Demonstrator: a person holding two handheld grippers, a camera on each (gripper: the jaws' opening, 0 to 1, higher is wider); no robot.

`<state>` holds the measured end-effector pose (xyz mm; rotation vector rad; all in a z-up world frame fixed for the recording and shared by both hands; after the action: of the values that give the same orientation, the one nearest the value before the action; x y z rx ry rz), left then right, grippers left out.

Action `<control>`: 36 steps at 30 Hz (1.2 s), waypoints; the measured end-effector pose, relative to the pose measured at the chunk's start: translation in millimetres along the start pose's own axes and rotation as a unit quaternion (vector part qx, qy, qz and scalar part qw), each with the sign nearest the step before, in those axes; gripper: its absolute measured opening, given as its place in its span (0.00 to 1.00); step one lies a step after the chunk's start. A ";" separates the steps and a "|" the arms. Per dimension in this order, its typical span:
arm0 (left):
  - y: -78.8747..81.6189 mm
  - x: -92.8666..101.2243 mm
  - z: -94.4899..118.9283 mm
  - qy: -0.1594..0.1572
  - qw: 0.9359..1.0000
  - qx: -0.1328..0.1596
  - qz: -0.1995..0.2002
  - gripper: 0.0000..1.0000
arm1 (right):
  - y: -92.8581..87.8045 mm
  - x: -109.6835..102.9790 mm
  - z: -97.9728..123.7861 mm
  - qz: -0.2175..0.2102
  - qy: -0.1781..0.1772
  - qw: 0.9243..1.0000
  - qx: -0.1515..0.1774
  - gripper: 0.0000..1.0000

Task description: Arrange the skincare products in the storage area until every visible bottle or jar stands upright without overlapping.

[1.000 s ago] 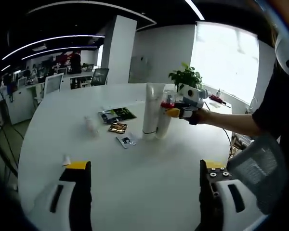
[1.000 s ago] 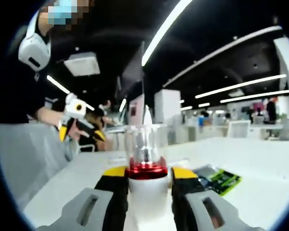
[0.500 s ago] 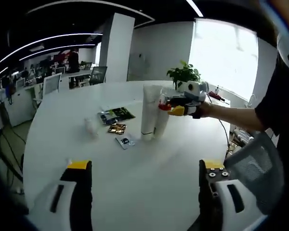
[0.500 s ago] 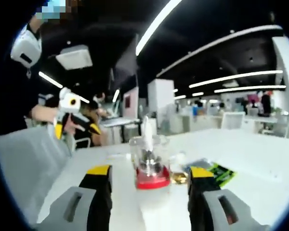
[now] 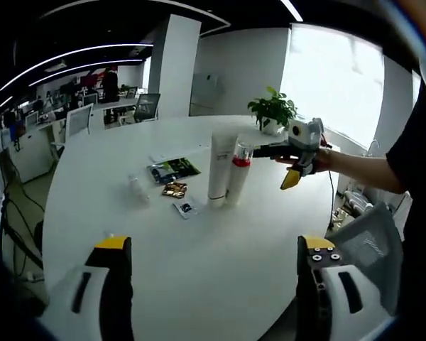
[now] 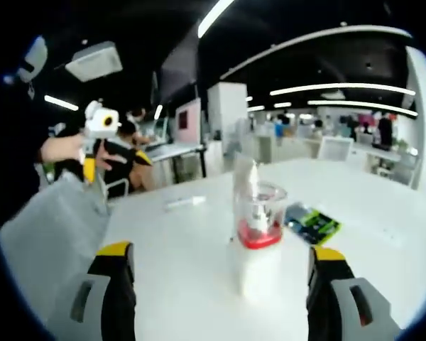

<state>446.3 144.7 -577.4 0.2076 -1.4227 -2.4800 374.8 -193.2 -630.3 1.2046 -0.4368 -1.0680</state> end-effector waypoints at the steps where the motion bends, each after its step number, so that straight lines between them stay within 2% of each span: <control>1: 0.6 -0.1 2.1 0.001 1.000 -0.001 0.000 0.90 | 1.0 -1.9 1.8 -0.001 -0.003 1.000 -0.002 0.99; 5: 3.7 -0.9 13.7 0.009 1.000 -0.001 0.005 0.89 | 7.4 -14.0 12.0 -0.010 -0.018 1.000 -0.018 0.99; 11: -0.4 -3.2 26.4 0.024 0.999 -0.006 0.038 0.89 | 17.8 -36.1 23.2 -0.026 -0.043 0.999 -0.013 0.99; 14: -3.4 -3.7 32.5 0.023 0.998 -0.014 0.050 0.86 | 20.3 -46.7 29.5 -0.037 -0.050 0.998 -0.005 0.99; 19: -5.7 -4.4 44.0 0.031 0.997 -0.008 0.070 0.87 | 24.7 -67.2 43.0 -0.049 -0.065 0.997 -0.007 0.99; 24: -7.4 -7.1 58.5 0.032 0.997 -0.020 0.066 0.87 | 30.0 -84.8 56.1 -0.062 -0.073 0.995 0.008 0.99; 29: -9.1 -12.1 71.0 0.037 0.996 -0.019 0.077 0.87 | 34.8 -100.2 66.9 -0.063 -0.087 0.994 0.013 0.99; 36: -13.3 -16.2 85.0 0.040 0.996 -0.027 0.078 0.87 | 28.9 -116.7 82.7 -0.071 -0.107 0.992 0.010 0.99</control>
<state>437.6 226.0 -546.1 0.1747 -1.2872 -2.3530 268.3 -139.5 -546.3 1.1559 -0.5332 -1.3252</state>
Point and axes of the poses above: the point that each gripper's makers call its tool centre point, and the gripper's own axes: z roughly backward along the fingers, x roughly to its right, y roughly out of its top, the point moved 9 cm from there along z, roughly backward along the fingers, and after that the axes turned 9 degrees about -z, right-handed, at the moved point
